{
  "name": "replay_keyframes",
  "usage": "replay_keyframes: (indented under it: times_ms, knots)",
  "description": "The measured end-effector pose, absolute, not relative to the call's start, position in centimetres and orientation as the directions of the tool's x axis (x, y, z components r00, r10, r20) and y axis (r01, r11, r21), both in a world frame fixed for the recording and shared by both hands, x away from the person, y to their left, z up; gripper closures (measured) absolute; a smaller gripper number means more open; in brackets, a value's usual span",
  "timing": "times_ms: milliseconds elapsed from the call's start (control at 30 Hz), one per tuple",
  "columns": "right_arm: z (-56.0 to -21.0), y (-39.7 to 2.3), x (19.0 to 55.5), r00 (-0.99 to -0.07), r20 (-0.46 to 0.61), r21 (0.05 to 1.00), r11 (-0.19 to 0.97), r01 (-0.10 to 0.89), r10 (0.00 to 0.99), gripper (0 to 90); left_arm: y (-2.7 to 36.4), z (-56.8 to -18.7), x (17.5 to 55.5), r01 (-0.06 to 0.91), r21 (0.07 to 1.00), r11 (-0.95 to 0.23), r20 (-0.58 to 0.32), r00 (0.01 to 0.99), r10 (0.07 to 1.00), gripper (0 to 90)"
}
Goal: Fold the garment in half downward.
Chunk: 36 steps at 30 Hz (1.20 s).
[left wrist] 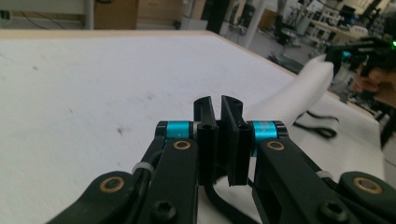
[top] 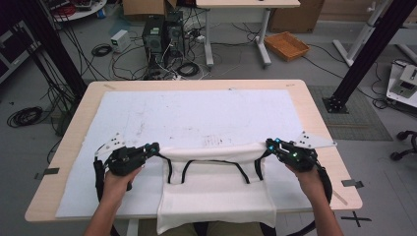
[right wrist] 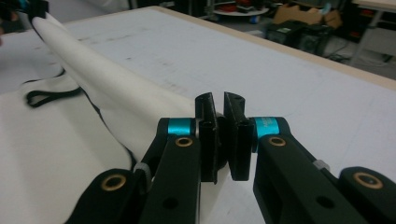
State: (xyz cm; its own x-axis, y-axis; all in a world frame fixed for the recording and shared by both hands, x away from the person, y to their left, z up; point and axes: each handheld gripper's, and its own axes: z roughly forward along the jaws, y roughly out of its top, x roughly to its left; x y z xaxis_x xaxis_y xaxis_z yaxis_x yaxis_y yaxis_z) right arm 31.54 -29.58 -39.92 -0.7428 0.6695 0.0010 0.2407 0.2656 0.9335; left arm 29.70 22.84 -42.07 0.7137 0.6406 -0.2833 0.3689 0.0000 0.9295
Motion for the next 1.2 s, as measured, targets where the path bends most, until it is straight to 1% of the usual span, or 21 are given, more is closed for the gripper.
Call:
replay_keyframes:
  times_ms: [200, 233, 267, 300, 333, 367, 500, 600, 633, 667, 700, 867, 900, 933, 1000, 1033, 1067, 1100, 1133, 1167, 1200]
  knots:
    - [-40.6, -30.5, 29.3, -0.814, 0.015, 0.914, 0.323, 0.247, 0.581, 82.7, 23.3, -42.4, 26.9, 0.38, 0.921, -0.09, -0.276, 0.796, 0.539, 83.1]
    - [-40.8, -30.7, 29.0, -0.818, 0.019, 0.908, 0.333, 0.255, 0.575, 77.8, 23.4, -42.4, 26.5, 0.363, 0.927, -0.094, -0.265, 0.812, 0.52, 80.4]
    - [-41.0, -30.9, 28.8, -0.813, 0.015, 0.908, 0.333, 0.254, 0.581, 67.0, 23.5, -42.4, 26.3, 0.347, 0.934, -0.083, -0.256, 0.814, 0.521, 73.7]
    - [-41.1, -31.2, 28.7, -0.803, 0.023, 0.909, 0.322, 0.265, 0.596, 57.0, 23.7, -42.4, 26.3, 0.345, 0.937, -0.061, -0.261, 0.803, 0.536, 62.6]
    - [-41.3, -31.4, 28.7, -0.781, 0.038, 0.911, 0.3, 0.283, 0.623, 51.2, 23.8, -42.3, 26.5, 0.357, 0.933, -0.036, -0.278, 0.782, 0.558, 54.4]
    - [-41.3, -31.7, 28.8, -0.761, 0.047, 0.914, 0.28, 0.295, 0.647, 47.8, 24.0, -42.2, 26.8, 0.364, 0.931, -0.023, -0.283, 0.761, 0.584, 49.7]
    - [-41.3, -31.5, 29.7, -0.688, 0.037, 0.908, 0.263, 0.326, 0.724, 39.8, 23.3, -42.2, 28.6, 0.409, 0.911, -0.051, -0.271, 0.688, 0.673, 42.5]
    - [-41.3, -31.2, 30.0, -0.678, 0.035, 0.903, 0.268, 0.336, 0.734, 39.6, 23.3, -42.2, 28.6, 0.409, 0.911, -0.051, -0.271, 0.688, 0.673, 42.6]
    - [-42.0, -29.7, 31.3, -0.659, 0.044, 0.867, 0.299, 0.399, 0.751, 38.3, 21.6, -43.6, 31.4, 0.545, 0.828, -0.129, -0.296, 0.622, 0.725, 42.5]
    - [-42.4, -29.3, 31.7, -0.666, 0.046, 0.853, 0.317, 0.414, 0.744, 38.3, 21.6, -43.6, 31.4, 0.545, 0.828, -0.129, -0.296, 0.622, 0.725, 42.5]
    - [-42.8, -28.9, 31.9, -0.668, 0.044, 0.837, 0.338, 0.431, 0.743, 39.0, 20.9, -44.3, 31.9, 0.592, 0.788, -0.168, -0.31, 0.617, 0.723, 42.7]
    - [-44.1, -27.6, 32.4, -0.703, 0.041, 0.763, 0.432, 0.481, 0.71, 46.3, 20.1, -45.2, 32.3, 0.623, 0.748, -0.23, -0.317, 0.639, 0.701, 42.9]
    - [-44.6, -27.3, 32.6, -0.706, 0.067, 0.725, 0.452, 0.52, 0.705, 49.2, 20.1, -45.3, 32.1, 0.613, 0.752, -0.243, -0.308, 0.653, 0.692, 45.7]
    - [-44.8, -27.3, 32.7, -0.701, 0.099, 0.725, 0.431, 0.537, 0.706, 51.9, 20.0, -45.3, 32.1, 0.608, 0.749, -0.262, -0.305, 0.668, 0.679, 55.9]
    - [-44.8, -27.4, 32.7, -0.694, 0.12, 0.724, 0.416, 0.55, 0.71, 55.0, 19.9, -45.4, 31.9, 0.59, 0.751, -0.298, -0.28, 0.692, 0.665, 82.5]
    - [-44.8, -27.7, 32.7, -0.689, 0.169, 0.718, 0.391, 0.576, 0.704, 74.1, 19.7, -45.3, 31.7, 0.575, 0.753, -0.32, -0.263, 0.709, 0.655, 84.6]
    - [-44.8, -27.7, 32.7, -0.689, 0.169, 0.718, 0.391, 0.576, 0.704, 74.1, 19.7, -45.3, 31.7, 0.575, 0.753, -0.32, -0.263, 0.709, 0.655, 85.3]
    - [-44.9, -27.9, 32.7, -0.701, 0.216, 0.717, 0.377, 0.586, 0.68, 80.1, 19.6, -45.3, 31.7, 0.582, 0.751, -0.312, -0.274, 0.704, 0.655, 85.3]
    - [-44.8, -27.8, 32.5, -0.701, 0.206, 0.719, 0.38, 0.582, 0.683, 83.5, 19.7, -45.2, 31.8, 0.593, 0.754, -0.283, -0.29, 0.687, 0.666, 86.0]
    - [-44.8, -27.8, 32.5, -0.701, 0.206, 0.719, 0.38, 0.582, 0.683, 83.5, 19.7, -45.2, 31.8, 0.593, 0.754, -0.283, -0.29, 0.687, 0.666, 86.1]
    - [-44.4, -27.7, 32.5, -0.691, 0.14, 0.722, 0.405, 0.561, 0.709, 85.4, 19.9, -45.1, 31.9, 0.591, 0.763, -0.262, -0.294, 0.679, 0.673, 86.3]
